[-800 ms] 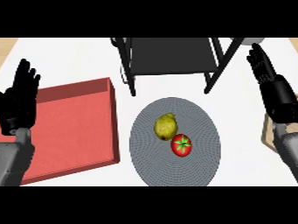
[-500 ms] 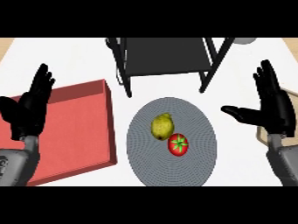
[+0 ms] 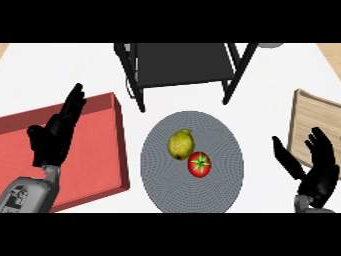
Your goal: Pick the tomato from the placemat and place it in the tiered shelf
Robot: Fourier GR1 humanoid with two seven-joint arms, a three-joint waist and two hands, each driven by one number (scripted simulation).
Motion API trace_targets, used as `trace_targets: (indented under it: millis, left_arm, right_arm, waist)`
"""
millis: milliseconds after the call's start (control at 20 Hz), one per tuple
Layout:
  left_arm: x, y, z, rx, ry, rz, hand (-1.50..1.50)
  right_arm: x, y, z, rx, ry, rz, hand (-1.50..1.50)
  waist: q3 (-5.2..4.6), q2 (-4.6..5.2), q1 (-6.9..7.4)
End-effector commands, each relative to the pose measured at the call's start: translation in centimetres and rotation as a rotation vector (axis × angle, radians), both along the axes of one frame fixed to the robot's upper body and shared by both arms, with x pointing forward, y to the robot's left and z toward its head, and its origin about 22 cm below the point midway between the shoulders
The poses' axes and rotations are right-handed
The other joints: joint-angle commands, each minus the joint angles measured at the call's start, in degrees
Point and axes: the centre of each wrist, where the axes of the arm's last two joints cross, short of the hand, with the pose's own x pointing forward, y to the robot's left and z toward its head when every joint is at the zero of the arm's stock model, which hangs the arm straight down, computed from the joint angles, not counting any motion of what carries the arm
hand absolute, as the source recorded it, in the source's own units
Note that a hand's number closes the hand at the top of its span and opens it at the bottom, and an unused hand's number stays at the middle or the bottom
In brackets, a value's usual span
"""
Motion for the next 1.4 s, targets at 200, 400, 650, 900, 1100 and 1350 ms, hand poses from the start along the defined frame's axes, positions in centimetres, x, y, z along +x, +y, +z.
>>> trace_targets:
  millis: [200, 400, 650, 900, 1100, 1350]
  left_arm:
    - [-0.4, -2.4, -0.6, 0.002, 0.007, -0.09, 0.0]
    - [-0.6, -1.6, -1.0, 0.015, -0.001, -0.108, 0.0]
    - [-0.9, -4.0, -2.1, 0.019, -0.004, -0.114, 0.0]
    - [0.0, -2.0, -2.0, 0.021, -0.008, -0.121, 0.0]
    - [-0.5, -2.8, -2.0, 0.021, -0.011, -0.125, 0.0]
    - [0.3, -3.7, -1.3, 0.016, -0.013, -0.139, 0.0]
  right_arm:
    - [-7.0, 5.1, 2.1, 0.053, -0.197, -0.1, -1.5]
    - [-9.1, 6.1, 1.4, 0.006, -0.004, 0.158, -1.5]
    - [-9.2, 5.6, 5.0, -0.04, 0.101, 0.219, -1.5]
    - [-8.9, 5.2, 7.4, -0.077, 0.274, 0.339, -1.5]
    - [-8.4, 4.2, 9.6, -0.154, 0.476, 0.452, -1.5]
    - [-6.1, 5.3, 13.2, -0.251, 0.644, 0.467, -1.5]
  waist:
    - [0.18, 0.09, 3.08]
    - [0.07, 0.25, 3.94]
    - [-0.01, 0.37, 4.32]
    - [-0.34, 0.74, 5.14]
    - [-0.32, 0.59, 5.55]
    - [-0.29, 0.58, 5.86]
